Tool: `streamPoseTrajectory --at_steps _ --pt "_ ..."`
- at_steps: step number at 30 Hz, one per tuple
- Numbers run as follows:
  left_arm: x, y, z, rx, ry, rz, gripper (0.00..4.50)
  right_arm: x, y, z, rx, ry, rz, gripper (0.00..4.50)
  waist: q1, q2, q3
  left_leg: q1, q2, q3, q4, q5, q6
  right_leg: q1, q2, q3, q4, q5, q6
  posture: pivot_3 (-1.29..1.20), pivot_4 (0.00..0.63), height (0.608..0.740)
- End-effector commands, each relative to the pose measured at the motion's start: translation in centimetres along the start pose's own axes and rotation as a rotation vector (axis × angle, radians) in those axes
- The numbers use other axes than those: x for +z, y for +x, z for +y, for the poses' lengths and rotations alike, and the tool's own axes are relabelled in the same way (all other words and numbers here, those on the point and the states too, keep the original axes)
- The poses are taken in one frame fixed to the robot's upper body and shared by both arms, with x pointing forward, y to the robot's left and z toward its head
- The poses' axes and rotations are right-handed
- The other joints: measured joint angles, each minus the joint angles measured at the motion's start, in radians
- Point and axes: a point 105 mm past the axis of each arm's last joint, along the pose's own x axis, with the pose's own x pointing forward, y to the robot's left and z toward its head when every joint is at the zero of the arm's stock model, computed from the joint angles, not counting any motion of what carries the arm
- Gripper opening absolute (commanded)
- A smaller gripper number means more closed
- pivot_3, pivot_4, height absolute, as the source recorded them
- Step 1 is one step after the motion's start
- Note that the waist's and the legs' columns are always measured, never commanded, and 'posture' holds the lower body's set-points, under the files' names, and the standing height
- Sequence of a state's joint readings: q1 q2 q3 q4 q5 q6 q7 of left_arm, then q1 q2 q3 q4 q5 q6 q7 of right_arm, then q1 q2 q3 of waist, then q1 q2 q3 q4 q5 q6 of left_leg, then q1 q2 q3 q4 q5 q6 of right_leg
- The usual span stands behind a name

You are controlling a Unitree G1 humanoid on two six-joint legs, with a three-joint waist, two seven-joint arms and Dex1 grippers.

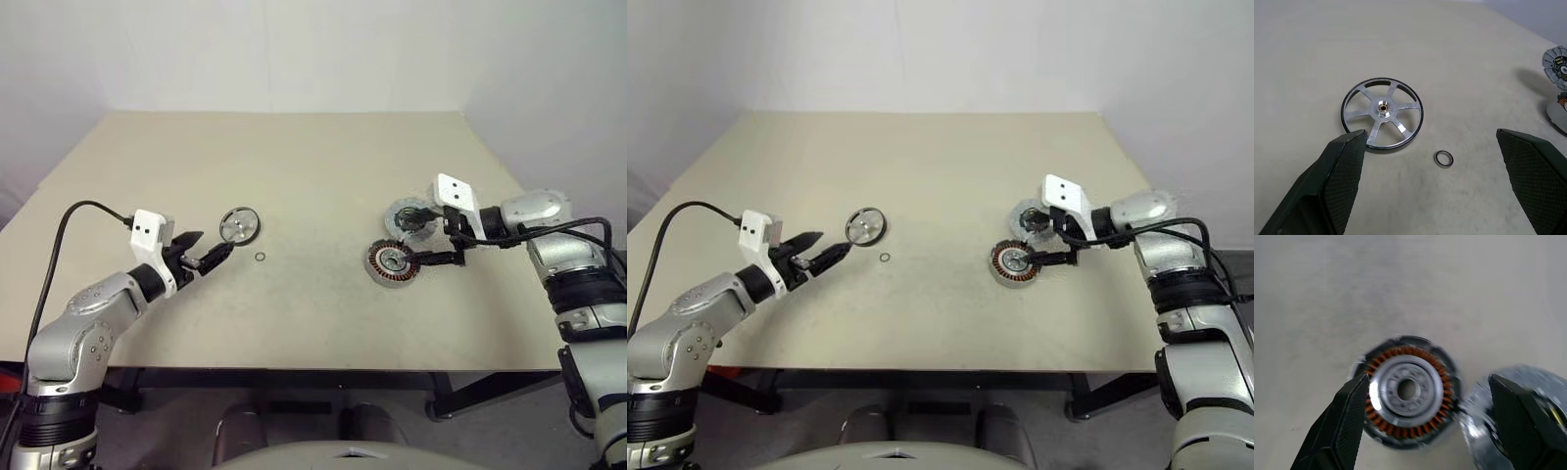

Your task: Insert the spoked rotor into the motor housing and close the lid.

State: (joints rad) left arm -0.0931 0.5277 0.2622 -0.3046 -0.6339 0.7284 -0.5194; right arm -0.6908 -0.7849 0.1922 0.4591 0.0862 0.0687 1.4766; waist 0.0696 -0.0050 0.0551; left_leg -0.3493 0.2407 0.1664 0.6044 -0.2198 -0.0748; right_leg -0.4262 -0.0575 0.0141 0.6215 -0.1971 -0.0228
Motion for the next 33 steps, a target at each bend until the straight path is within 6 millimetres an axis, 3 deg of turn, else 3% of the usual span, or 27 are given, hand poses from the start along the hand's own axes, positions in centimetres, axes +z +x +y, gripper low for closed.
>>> streamPoseTrajectory --at_steps 1,9,19,24,33 --pt "1.2 0.1 -0.3 -0.013 0.034 -0.04 4.48 0.4 0.3 1.2 0.105 -0.086 0.038 4.4 0.0 0.0 0.0 0.0 0.0 0.0 0.0 0.0 0.0 0.0 0.0 0.0 0.0 0.0 0.0 0.0 0.0 0.74" --pt "1.1 -0.2 -0.1 0.002 0.035 -0.042 4.48 -0.5 1.0 2.6 0.237 -0.152 0.11 4.4 0.0 0.0 0.0 -0.001 0.0 -0.002 0.0 0.0 0.0 0.0 0.0 -0.008 -0.001 0.0 0.0 0.0 0.0 0.74" --pt "0.7 -0.7 0.1 0.023 0.033 -0.045 4.48 -4.5 -0.8 1.8 0.246 -0.212 0.337 4.4 -0.001 0.0 0.0 -0.001 0.0 -0.004 0.002 0.0 0.0 0.0 -0.001 -0.009 0.0 0.0 0.0 0.0 0.0 0.74" --pt "0.7 -0.8 0.2 0.028 0.031 -0.046 4.48 -4.7 -1.1 1.5 0.249 -0.254 0.359 4.4 0.001 0.0 0.0 -0.001 0.0 -0.005 0.004 0.0 0.0 0.002 -0.001 -0.01 0.0 0.0 0.0 0.0 0.0 0.74" --pt "0.6 -0.8 0.4 0.032 0.031 -0.042 4.48 -4.0 -0.5 2.8 0.286 -0.32 0.327 4.4 -0.001 0.0 0.0 -0.001 0.001 -0.006 0.005 0.0 0.001 0.002 -0.001 -0.011 0.001 0.0 0.0 0.0 0.0 0.74"
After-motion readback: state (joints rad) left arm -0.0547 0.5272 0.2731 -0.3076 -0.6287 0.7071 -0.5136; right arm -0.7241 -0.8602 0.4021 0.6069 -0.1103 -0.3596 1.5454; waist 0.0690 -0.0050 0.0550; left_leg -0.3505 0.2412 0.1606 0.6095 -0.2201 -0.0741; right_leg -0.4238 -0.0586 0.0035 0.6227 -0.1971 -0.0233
